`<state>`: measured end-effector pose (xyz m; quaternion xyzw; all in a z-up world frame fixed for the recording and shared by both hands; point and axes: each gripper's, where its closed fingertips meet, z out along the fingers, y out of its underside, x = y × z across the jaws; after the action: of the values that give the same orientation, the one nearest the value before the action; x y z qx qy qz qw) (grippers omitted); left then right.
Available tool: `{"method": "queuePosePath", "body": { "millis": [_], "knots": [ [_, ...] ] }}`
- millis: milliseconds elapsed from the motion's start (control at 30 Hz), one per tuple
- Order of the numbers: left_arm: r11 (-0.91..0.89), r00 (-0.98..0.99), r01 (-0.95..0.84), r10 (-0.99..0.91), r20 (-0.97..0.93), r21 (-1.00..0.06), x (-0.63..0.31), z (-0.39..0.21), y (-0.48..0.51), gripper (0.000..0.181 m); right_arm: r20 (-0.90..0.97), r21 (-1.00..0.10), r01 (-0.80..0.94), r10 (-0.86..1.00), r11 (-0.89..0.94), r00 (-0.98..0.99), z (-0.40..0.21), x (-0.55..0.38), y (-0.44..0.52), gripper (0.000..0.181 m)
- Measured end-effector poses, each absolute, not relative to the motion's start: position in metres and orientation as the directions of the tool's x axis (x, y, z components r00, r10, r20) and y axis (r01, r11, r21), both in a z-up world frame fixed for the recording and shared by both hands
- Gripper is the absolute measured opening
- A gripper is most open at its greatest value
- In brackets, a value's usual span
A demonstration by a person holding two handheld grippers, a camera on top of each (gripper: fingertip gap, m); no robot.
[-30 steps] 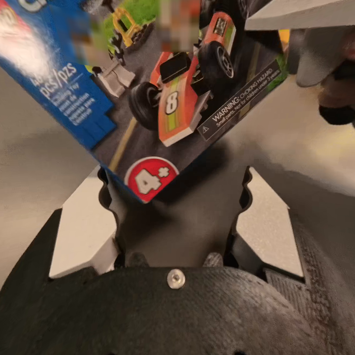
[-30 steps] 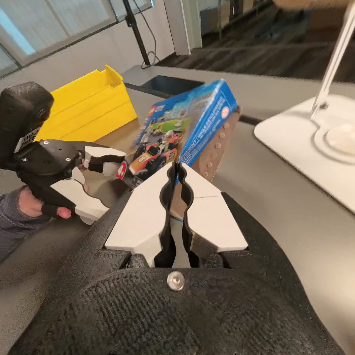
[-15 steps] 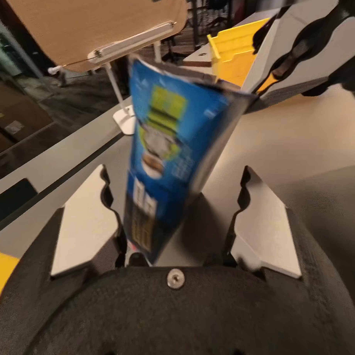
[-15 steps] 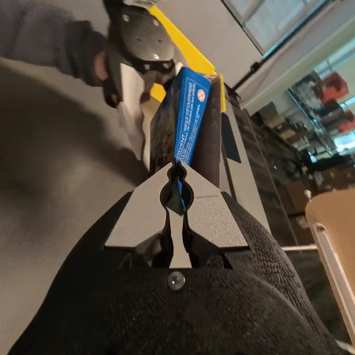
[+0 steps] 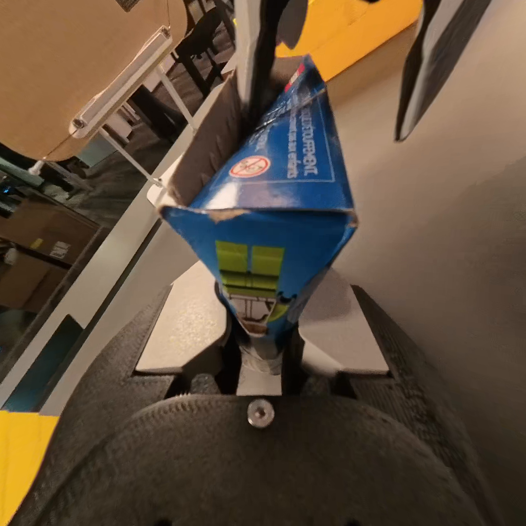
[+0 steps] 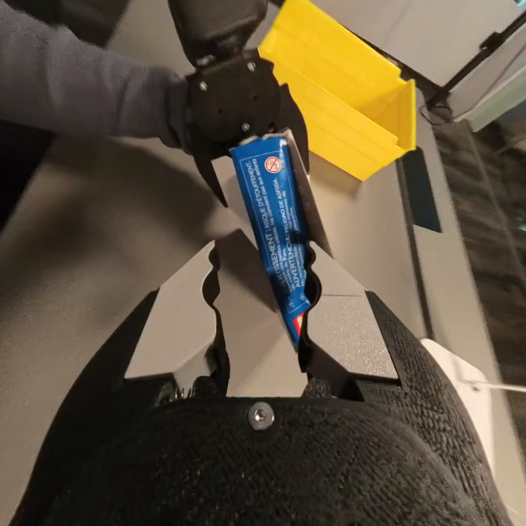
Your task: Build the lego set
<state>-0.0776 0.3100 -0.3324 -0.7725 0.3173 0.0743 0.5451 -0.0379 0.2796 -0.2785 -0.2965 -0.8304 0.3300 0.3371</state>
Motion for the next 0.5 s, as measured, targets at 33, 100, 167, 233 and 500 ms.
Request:
{"method": "queuePosePath", "body": {
  "millis": [33,100,167,233,500],
  "knots": [
    [-0.206,0.781,-0.584,-0.406,-0.474,-0.786,-0.076,-0.332,0.31,0.035,0.409,-0.714,0.273,0.701,0.644,-0.584,-0.281,-0.041,0.28,0.06],
    [-0.202,0.748,-0.636,-0.397,-0.531,-0.745,-0.074,-0.332,0.31,0.032,0.455,-0.647,0.309,0.678,0.697,-0.577,-0.29,-0.044,0.28,0.061],
    [-0.202,0.673,-0.732,-0.368,-0.642,-0.651,-0.08,-0.333,0.31,0.03,0.477,-0.593,0.34,0.659,0.73,-0.581,-0.297,-0.044,0.28,0.062],
    [-0.207,0.591,-0.806,-0.353,-0.726,-0.555,-0.086,-0.335,0.308,0.029,0.466,-0.57,0.367,0.657,0.735,-0.593,-0.304,-0.043,0.279,0.062],
    [-0.229,0.481,-0.875,-0.309,-0.821,-0.427,-0.099,-0.34,0.302,0.03,0.507,-0.508,0.373,0.619,0.777,-0.6,-0.319,-0.05,0.277,0.05]
  ]
}}
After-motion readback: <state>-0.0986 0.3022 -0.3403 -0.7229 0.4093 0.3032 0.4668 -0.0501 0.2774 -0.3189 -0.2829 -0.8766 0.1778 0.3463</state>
